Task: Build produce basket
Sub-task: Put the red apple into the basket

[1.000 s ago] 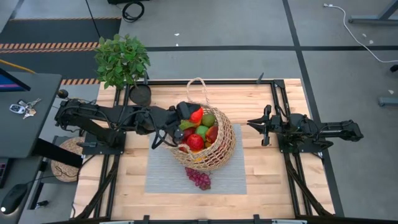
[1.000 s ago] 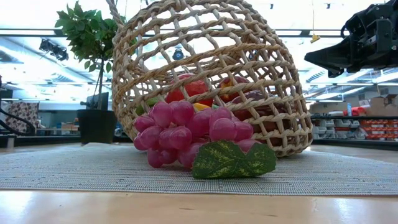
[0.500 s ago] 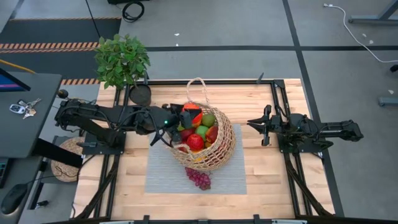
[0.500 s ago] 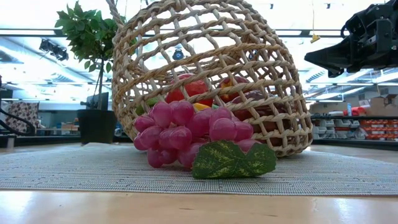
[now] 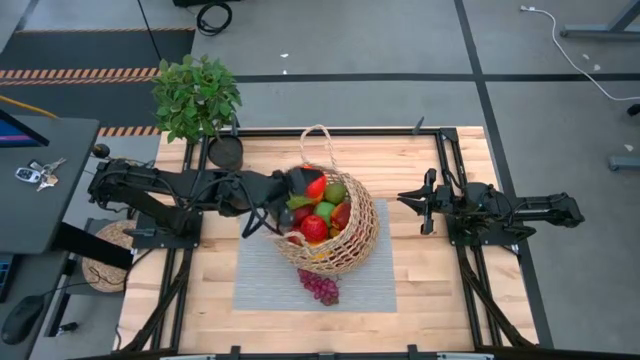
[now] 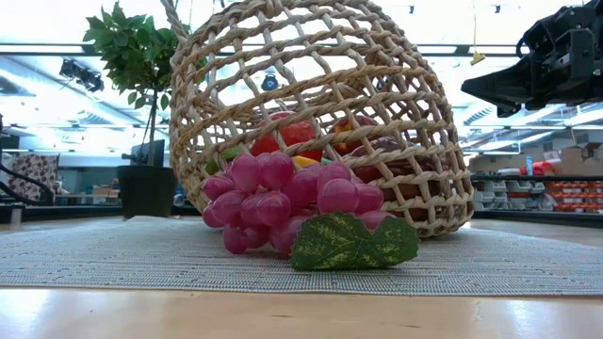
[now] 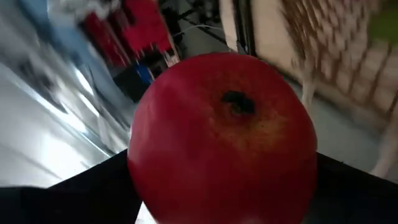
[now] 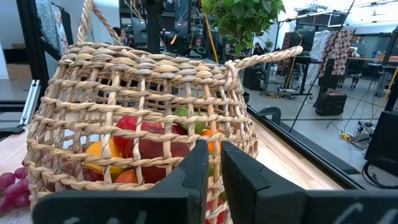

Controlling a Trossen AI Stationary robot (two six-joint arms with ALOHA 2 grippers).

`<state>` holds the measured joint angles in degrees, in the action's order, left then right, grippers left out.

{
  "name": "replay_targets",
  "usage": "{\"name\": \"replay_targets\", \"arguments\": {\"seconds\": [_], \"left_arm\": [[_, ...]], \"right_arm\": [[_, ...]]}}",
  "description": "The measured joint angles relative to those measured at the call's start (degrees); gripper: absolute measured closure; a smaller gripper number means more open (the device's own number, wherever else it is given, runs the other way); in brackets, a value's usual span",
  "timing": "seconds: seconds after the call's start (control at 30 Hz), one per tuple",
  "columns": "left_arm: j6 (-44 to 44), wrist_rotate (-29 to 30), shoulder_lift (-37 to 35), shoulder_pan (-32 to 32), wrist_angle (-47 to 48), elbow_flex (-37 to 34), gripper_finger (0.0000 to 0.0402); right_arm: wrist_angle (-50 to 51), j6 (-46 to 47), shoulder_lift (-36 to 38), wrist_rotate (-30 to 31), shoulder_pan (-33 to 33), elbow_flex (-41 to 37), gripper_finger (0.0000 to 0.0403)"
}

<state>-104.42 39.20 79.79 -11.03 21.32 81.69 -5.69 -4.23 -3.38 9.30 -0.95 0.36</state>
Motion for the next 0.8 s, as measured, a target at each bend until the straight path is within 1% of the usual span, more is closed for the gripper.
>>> {"name": "replay_targets", "arguments": {"seconds": [0.27,0.37,0.43,0.53,0.6,0.67,0.73,0.8], "left_arm": [[51.76,0.01,0.0,-0.02,-0.02,0.0,0.0067],[67.7,-0.01,0.0,-0.02,-0.06,0.0,0.0067],[73.84,0.01,0.0,-0.02,-0.12,0.0,0.0067],[80.17,0.0,0.0,-0.02,-1.05,0.0,0.0067],[88.64,-0.04,0.02,-0.02,-3.61,-0.02,0.0067],[95.93,-0.1,-0.16,0.18,-4.2,0.0,0.0067],[99.99,-2.67,-1.13,1.06,-2.31,-0.04,0.0067],[105.02,-9.26,-2.62,2.7,-1.11,-0.04,0.0067]], "right_arm": [[0.0,0.0,0.0,0.0,0.0,0.0,0.0353],[0.0,0.0,0.0,0.01,0.0,0.0,0.0353],[-0.01,0.0,0.0,0.0,-0.01,0.0,0.0353],[0.0,0.0,0.0,0.0,0.0,0.0,0.0353],[0.0,0.0,0.0,0.01,-0.01,0.0,0.0353],[-0.01,0.0,0.0,0.0,0.0,0.0,0.0353],[-0.02,-0.01,0.01,0.02,-0.01,0.0,0.0353],[-0.03,0.0,0.0,0.0,-0.02,0.0,0.0353]]}}
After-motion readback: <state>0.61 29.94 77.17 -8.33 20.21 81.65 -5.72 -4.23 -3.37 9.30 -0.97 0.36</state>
